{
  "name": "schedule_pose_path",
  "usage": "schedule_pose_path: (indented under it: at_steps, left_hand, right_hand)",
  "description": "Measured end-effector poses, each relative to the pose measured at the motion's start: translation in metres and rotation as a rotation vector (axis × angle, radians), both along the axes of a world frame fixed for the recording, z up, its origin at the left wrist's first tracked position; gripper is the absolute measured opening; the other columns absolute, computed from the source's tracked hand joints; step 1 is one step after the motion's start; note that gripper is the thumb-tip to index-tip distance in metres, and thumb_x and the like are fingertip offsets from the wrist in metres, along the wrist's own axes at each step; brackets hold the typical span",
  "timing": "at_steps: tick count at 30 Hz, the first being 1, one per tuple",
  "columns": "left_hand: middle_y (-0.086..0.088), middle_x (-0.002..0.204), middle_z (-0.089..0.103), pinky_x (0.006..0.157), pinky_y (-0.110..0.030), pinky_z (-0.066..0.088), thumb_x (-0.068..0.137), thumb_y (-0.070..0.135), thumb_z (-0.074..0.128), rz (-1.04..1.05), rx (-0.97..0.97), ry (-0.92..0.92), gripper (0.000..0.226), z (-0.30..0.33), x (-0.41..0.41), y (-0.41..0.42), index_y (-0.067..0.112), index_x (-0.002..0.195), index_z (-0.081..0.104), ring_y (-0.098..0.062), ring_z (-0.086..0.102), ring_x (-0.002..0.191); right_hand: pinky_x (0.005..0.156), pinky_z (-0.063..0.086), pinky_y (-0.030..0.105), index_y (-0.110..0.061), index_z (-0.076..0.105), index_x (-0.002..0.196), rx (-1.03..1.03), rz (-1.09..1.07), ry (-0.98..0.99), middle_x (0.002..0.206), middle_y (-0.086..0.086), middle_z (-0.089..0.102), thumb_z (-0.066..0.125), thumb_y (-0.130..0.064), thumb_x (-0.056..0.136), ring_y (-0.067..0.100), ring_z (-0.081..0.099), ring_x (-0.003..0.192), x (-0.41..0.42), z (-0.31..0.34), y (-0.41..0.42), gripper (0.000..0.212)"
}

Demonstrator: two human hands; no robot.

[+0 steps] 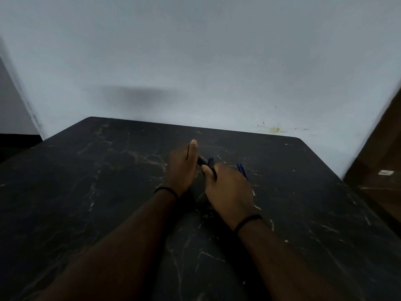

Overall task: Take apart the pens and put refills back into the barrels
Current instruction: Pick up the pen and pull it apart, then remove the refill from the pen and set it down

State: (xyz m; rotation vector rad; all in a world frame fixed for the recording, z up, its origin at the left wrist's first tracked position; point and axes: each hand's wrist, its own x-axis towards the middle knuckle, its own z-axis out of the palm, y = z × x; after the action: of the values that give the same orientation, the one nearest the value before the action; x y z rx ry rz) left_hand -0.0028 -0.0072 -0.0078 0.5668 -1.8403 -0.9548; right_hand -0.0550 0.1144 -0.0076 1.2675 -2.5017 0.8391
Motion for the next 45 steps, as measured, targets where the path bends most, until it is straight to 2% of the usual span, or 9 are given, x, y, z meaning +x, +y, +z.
schedule_pose_path:
  at_steps: [7, 14, 16, 20, 27, 34, 37, 40, 45]
  left_hand:
    - [-0.006, 0.059, 0.041, 0.059, -0.038, 0.034, 0.106, 0.031, 0.035, 0.093, 0.064, -0.05, 0.048, 0.001, 0.008, -0.01, 0.017, 0.061, 0.043, -0.021, 0.04, 0.058]
    - [-0.001, 0.063, 0.057, 0.055, -0.027, 0.037, 0.102, 0.04, 0.04, 0.312, -0.033, -0.515, 0.048, 0.001, 0.023, -0.032, 0.017, 0.063, 0.059, -0.022, 0.057, 0.064]
    - [-0.012, 0.088, 0.067, 0.075, -0.036, 0.05, 0.1, 0.041, 0.042, 0.359, -0.119, -0.656, 0.044, -0.002, 0.023, -0.036, 0.014, 0.079, 0.07, -0.031, 0.064, 0.087]
    - [-0.018, 0.127, 0.057, 0.106, -0.047, 0.036, 0.098, 0.046, 0.04, 0.508, -0.209, -0.892, 0.045, -0.005, 0.024, -0.042, 0.014, 0.112, 0.069, -0.037, 0.05, 0.12]
    - [-0.019, 0.118, 0.054, 0.095, -0.046, 0.04, 0.095, 0.043, 0.052, 0.632, -0.209, -0.642, 0.04, -0.002, 0.021, -0.037, 0.007, 0.111, 0.057, -0.036, 0.051, 0.112]
    - [-0.004, 0.095, 0.071, 0.06, -0.026, 0.046, 0.1, 0.032, 0.054, -0.008, 0.2, 0.086, 0.019, 0.005, 0.011, -0.015, 0.02, 0.096, 0.067, -0.006, 0.053, 0.064]
    - [-0.006, 0.116, 0.073, 0.041, -0.019, 0.031, 0.1, 0.039, 0.051, -0.416, 0.53, 0.158, 0.033, 0.009, 0.014, -0.011, 0.015, 0.114, 0.068, -0.006, 0.04, 0.047]
    - [-0.013, 0.128, 0.067, 0.039, -0.019, 0.022, 0.098, 0.033, 0.051, -0.8, 0.668, 0.18, 0.037, 0.009, 0.018, -0.014, 0.011, 0.122, 0.066, -0.003, 0.04, 0.042]
    - [-0.015, 0.13, 0.066, 0.037, -0.017, 0.02, 0.091, 0.029, 0.057, -0.888, 0.672, 0.153, 0.034, 0.009, 0.021, -0.018, 0.013, 0.118, 0.071, -0.005, 0.044, 0.046]
  right_hand:
    - [0.061, 0.043, 0.03, -0.026, 0.054, 0.081, 0.042, 0.001, -0.012, 0.071, -0.008, 0.052, 0.034, -0.056, 0.101, 0.01, 0.053, 0.066, -0.004, -0.003, 0.005, 0.04]
    - [0.051, 0.025, 0.023, -0.027, 0.046, 0.08, -0.115, -0.064, -0.054, 0.063, -0.01, 0.04, 0.037, -0.045, 0.103, 0.004, 0.04, 0.057, -0.015, -0.004, 0.007, 0.03]
    - [0.056, 0.036, 0.028, -0.027, 0.05, 0.087, -0.182, -0.056, -0.087, 0.068, -0.01, 0.046, 0.038, -0.042, 0.103, 0.009, 0.049, 0.063, -0.016, -0.005, 0.005, 0.025]
    - [0.068, 0.052, 0.04, -0.026, 0.053, 0.114, -0.289, -0.024, -0.227, 0.08, -0.007, 0.057, 0.04, -0.042, 0.102, 0.015, 0.059, 0.074, -0.019, -0.008, 0.002, 0.023]
    - [0.053, 0.039, 0.025, -0.026, 0.057, 0.093, -0.398, 0.065, -0.222, 0.068, -0.004, 0.059, 0.044, -0.042, 0.102, 0.006, 0.056, 0.061, -0.018, -0.01, 0.003, 0.023]
    - [0.059, 0.043, 0.025, -0.031, 0.058, 0.1, -0.379, 0.088, -0.489, 0.082, -0.006, 0.064, 0.039, -0.034, 0.104, 0.005, 0.059, 0.07, -0.015, -0.003, 0.0, 0.019]
    - [0.051, 0.04, 0.011, -0.028, 0.062, 0.105, -0.383, 0.232, -0.579, 0.069, -0.005, 0.064, 0.041, -0.031, 0.104, 0.002, 0.057, 0.058, -0.008, -0.002, 0.002, 0.021]
    - [0.047, 0.035, 0.022, -0.014, 0.064, 0.099, -0.431, 0.365, -0.811, 0.058, -0.006, 0.056, 0.041, -0.031, 0.105, 0.004, 0.044, 0.045, -0.003, -0.003, 0.002, 0.029]
    - [0.037, 0.019, 0.014, -0.014, 0.069, 0.099, -0.412, 0.553, -1.304, 0.057, -0.007, 0.045, 0.042, -0.034, 0.105, 0.004, 0.023, 0.039, -0.006, 0.005, 0.006, 0.035]
